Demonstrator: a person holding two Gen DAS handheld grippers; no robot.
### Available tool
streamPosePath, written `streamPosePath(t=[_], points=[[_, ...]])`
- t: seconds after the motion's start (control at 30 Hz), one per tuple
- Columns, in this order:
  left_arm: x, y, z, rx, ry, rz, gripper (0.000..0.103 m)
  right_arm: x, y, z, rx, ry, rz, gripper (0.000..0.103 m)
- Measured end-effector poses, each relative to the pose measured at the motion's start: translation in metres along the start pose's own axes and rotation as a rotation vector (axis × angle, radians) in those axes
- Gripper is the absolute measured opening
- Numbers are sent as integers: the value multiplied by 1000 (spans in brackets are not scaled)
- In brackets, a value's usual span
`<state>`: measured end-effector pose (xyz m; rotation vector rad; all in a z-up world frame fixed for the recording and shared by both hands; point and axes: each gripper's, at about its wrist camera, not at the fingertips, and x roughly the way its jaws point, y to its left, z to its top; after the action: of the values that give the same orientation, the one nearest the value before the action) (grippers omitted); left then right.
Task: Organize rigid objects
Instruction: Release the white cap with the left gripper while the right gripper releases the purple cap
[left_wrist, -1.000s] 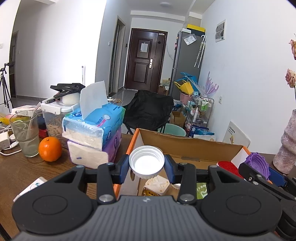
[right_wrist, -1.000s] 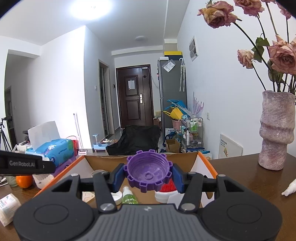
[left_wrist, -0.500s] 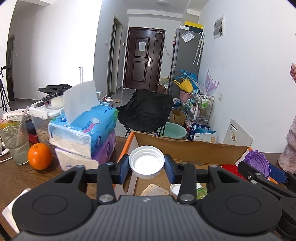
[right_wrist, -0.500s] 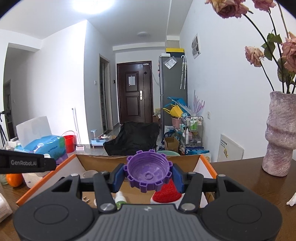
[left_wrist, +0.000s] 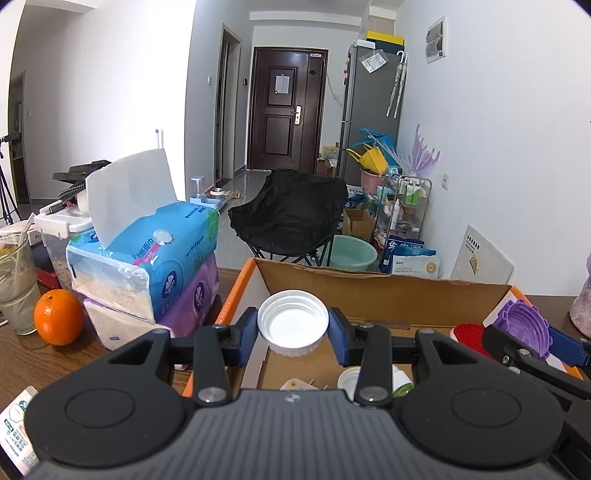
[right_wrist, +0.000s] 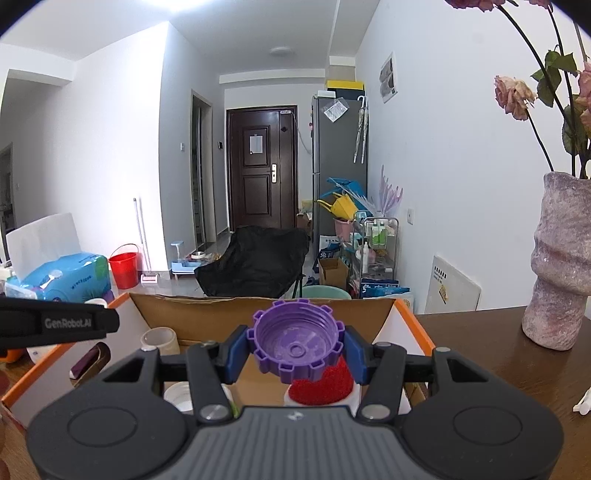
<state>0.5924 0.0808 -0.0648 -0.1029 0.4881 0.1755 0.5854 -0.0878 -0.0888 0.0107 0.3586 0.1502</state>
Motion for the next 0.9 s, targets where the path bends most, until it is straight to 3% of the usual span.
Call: streamPosePath(t=[0.07,0.13,0.2,0.27,0.3,0.37,0.9], points=[[1,-1,-1,7,10,4,44,0,-1,0,0,3,-6,53],[2,0,-1,10,21,26,58,-1,-3,1,8,4,-12,55],[0,4,0,5,16,34,66,-3,-7,4,18,-2,-20,77],[-5,9,2,-9,9,28,97,-9,-10,7,28,-28,-36,99],[-8,11,3,-16,-2,35,103,-12,-11,9,30,-42,-45,103],[-16,14,4,-22,-32,47,103,-16,-13,11,31,-59,-51,103],[-45,22,4,-21,-48,55,103,-33,-14,14,22,-58,-22,103]])
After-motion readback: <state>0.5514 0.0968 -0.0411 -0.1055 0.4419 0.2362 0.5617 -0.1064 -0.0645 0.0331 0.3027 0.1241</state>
